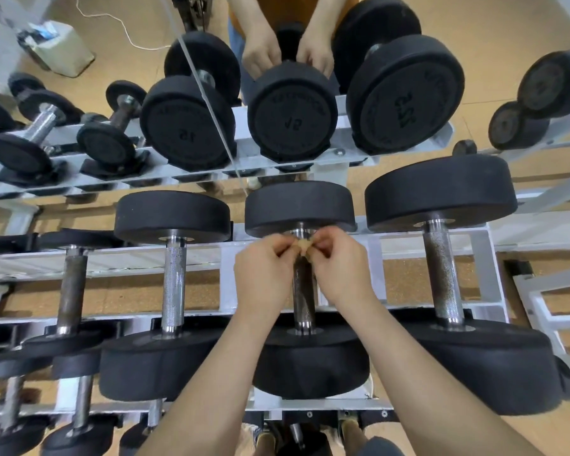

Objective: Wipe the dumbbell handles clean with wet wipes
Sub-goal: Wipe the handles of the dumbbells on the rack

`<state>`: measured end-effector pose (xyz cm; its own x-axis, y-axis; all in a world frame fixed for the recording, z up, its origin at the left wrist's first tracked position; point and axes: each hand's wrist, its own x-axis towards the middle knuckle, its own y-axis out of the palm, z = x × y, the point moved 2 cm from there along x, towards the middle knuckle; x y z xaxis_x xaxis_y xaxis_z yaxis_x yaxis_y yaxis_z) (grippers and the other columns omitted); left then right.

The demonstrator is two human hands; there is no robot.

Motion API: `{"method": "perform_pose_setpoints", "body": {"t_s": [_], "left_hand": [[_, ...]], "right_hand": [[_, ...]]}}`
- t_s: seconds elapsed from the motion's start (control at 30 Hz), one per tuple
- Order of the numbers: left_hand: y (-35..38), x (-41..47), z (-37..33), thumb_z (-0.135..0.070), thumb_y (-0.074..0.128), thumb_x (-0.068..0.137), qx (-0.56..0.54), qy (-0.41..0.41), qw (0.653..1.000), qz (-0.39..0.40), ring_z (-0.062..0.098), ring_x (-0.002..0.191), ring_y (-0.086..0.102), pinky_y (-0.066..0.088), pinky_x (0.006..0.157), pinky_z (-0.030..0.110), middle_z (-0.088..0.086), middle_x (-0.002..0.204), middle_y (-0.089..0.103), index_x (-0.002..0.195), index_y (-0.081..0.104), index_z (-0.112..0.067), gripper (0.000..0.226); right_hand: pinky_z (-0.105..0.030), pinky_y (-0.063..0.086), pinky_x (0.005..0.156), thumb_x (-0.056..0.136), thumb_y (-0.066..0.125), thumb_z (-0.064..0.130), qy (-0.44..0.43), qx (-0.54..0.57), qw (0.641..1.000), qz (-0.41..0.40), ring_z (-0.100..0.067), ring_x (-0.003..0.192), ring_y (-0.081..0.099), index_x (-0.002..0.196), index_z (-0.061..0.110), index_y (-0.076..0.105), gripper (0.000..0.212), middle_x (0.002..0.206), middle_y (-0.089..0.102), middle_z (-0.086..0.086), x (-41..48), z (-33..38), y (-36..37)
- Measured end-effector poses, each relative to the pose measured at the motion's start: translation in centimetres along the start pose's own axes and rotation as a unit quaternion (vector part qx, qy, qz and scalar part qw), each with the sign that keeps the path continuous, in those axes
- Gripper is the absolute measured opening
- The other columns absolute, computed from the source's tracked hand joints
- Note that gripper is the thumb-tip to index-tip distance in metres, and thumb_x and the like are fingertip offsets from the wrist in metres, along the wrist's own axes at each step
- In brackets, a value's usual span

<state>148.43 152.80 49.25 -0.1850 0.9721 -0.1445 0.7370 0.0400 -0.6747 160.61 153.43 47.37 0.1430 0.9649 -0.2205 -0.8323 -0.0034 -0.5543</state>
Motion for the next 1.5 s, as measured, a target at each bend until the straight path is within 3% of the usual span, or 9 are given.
{"method": "perform_pose_setpoints", "body": {"t_s": [0.23,0.43,0.63,0.87,1.07,1.2,1.3,1.4,1.5], "left_hand": [[0.8,-2.5,0.8,-0.010,0.069,0.076,0.191,0.101,0.962,0.170,0.019,0.081,0.061,0.049,0.072,0.031,-0.003,0.081,0.067,0.078,0.074,-0.022,0.013],[0.6,-2.6,1.1,-0.022,0.081,0.074,0.199,0.034,0.936,0.288,0.011,0.083,0.063,0.049,0.077,0.021,-0.009,0.081,0.071,0.077,0.078,-0.025,0.005],[-0.6,-2.2,2.3,-0.025,0.080,0.075,0.232,-0.029,0.931,0.280,0.014,0.086,0.063,0.053,0.081,0.028,-0.007,0.080,0.070,0.078,0.079,-0.021,0.005],[-1.0,-2.2,2.6,-0.015,0.073,0.082,0.204,-0.032,0.915,0.348,0.007,0.092,0.063,0.050,0.085,0.023,-0.008,0.093,0.074,0.089,0.080,-0.020,0.012],[-0.1,-3.0,0.6,-0.034,0.066,0.089,0.205,0.024,0.891,0.404,0.008,0.084,0.065,0.053,0.082,0.031,-0.010,0.088,0.075,0.092,0.080,-0.025,0.017],[-0.5,-2.9,1.6,-0.038,0.077,0.079,0.189,-0.030,0.920,0.341,0.007,0.083,0.064,0.053,0.079,0.026,-0.009,0.085,0.074,0.084,0.080,-0.025,0.014],[-0.9,-2.8,3.0,-0.026,0.074,0.079,0.223,-0.046,0.932,0.281,0.010,0.089,0.065,0.052,0.076,0.026,-0.008,0.089,0.074,0.083,0.080,-0.023,0.008],[-0.7,-3.1,3.5,-0.018,0.071,0.079,0.185,-0.067,0.950,0.242,0.008,0.087,0.063,0.045,0.066,0.019,-0.011,0.088,0.074,0.085,0.080,-0.025,0.012],[-0.5,-3.3,4.2,-0.020,0.078,0.075,0.091,-0.116,0.962,0.231,0.007,0.081,0.065,0.049,0.067,0.019,-0.015,0.076,0.073,0.076,0.079,-0.027,0.007]], "right_hand": [[-0.028,0.050,0.068,0.077,0.063,0.004,0.015,-0.115,0.984,0.138,-0.019,0.076,0.062,0.074,0.024,0.069,0.021,0.074,0.068,0.004,-3.7,-2.7,-0.7],[-0.019,0.044,0.060,0.074,0.070,0.007,0.052,-0.131,0.942,0.305,-0.004,0.062,0.057,0.071,0.027,0.067,0.021,0.065,0.062,0.011,-3.1,-2.3,-1.8],[-0.024,0.052,0.078,0.088,0.064,0.033,0.028,-0.099,0.934,0.342,-0.004,0.083,0.062,0.086,0.026,0.075,0.013,0.084,0.069,0.012,-4.0,-2.0,-2.7],[-0.037,0.043,0.067,0.093,0.053,0.038,0.016,-0.230,0.911,0.343,-0.022,0.073,0.058,0.068,0.010,0.063,0.039,0.068,0.056,-0.003,-4.2,-2.6,-2.9],[-0.033,0.035,0.079,0.097,0.041,0.030,0.049,-0.262,0.850,0.454,-0.025,0.110,0.047,0.112,0.019,0.068,0.033,0.115,0.060,-0.007,-3.7,-1.8,-2.5],[-0.028,0.033,0.065,0.094,0.047,0.032,0.045,-0.233,0.871,0.430,-0.019,0.089,0.046,0.080,0.015,0.065,0.029,0.091,0.058,-0.003,-3.7,-1.3,-3.2],[-0.025,0.034,0.056,0.092,0.054,0.043,0.024,-0.160,0.903,0.397,-0.014,0.073,0.050,0.073,0.012,0.068,0.040,0.079,0.062,-0.002,-4.6,-1.4,-3.2],[-0.022,0.041,0.058,0.079,0.071,0.054,0.059,-0.075,0.941,0.324,-0.009,0.069,0.057,0.074,0.021,0.076,0.033,0.070,0.065,0.008,-5.1,-2.1,-2.2],[-0.023,0.043,0.064,0.073,0.080,0.040,0.073,-0.090,0.953,0.281,-0.010,0.072,0.058,0.068,0.018,0.072,0.024,0.070,0.064,0.009,-4.1,-2.7,-1.3]]}}
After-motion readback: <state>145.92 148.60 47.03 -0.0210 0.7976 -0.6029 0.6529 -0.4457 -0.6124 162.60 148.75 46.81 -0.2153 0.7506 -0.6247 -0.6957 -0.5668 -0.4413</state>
